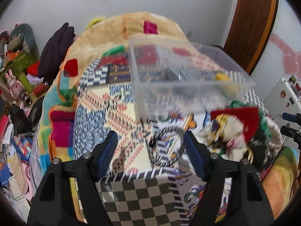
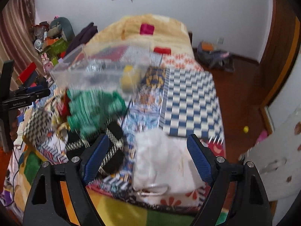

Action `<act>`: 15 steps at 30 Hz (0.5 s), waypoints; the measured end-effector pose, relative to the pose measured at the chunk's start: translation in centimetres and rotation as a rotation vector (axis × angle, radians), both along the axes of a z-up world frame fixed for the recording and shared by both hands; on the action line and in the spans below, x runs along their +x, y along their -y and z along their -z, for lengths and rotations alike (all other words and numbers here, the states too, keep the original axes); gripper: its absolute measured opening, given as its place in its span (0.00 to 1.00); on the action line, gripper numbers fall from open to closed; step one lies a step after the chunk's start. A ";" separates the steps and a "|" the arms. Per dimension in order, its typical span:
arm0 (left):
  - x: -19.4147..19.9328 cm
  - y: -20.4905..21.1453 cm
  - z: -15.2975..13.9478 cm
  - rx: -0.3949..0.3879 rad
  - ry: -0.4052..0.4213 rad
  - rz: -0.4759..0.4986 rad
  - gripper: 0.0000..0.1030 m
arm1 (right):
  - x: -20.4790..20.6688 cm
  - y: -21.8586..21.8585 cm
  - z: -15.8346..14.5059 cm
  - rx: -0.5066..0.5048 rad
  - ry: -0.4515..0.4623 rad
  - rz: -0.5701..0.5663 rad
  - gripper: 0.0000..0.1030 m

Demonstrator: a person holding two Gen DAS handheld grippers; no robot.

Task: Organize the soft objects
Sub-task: 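Grasp the black-white beaded hair tie with the left tool while the right tool grasps the white cloth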

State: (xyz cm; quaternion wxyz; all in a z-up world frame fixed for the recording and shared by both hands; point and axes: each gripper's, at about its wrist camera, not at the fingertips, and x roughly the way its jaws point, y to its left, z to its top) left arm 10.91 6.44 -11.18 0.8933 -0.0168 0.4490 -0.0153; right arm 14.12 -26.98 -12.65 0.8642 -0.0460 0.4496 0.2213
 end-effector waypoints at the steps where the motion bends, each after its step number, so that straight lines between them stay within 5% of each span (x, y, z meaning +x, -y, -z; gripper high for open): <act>1: -0.1 0.0 0.5 0.001 -0.013 0.003 0.63 | -0.2 0.0 0.5 -0.004 -0.015 0.001 0.80; 4: -0.2 -0.1 1.7 0.006 -0.039 0.012 0.55 | 0.0 -0.1 2.1 -0.017 -0.072 -0.005 0.79; 10: 0.1 0.1 2.8 0.006 -0.056 0.024 0.33 | 0.4 -0.2 4.2 -0.066 -0.113 0.001 0.34; 15: 0.4 0.7 2.9 0.012 -0.047 0.046 0.08 | 0.3 -0.4 3.3 -0.064 -0.054 0.006 0.15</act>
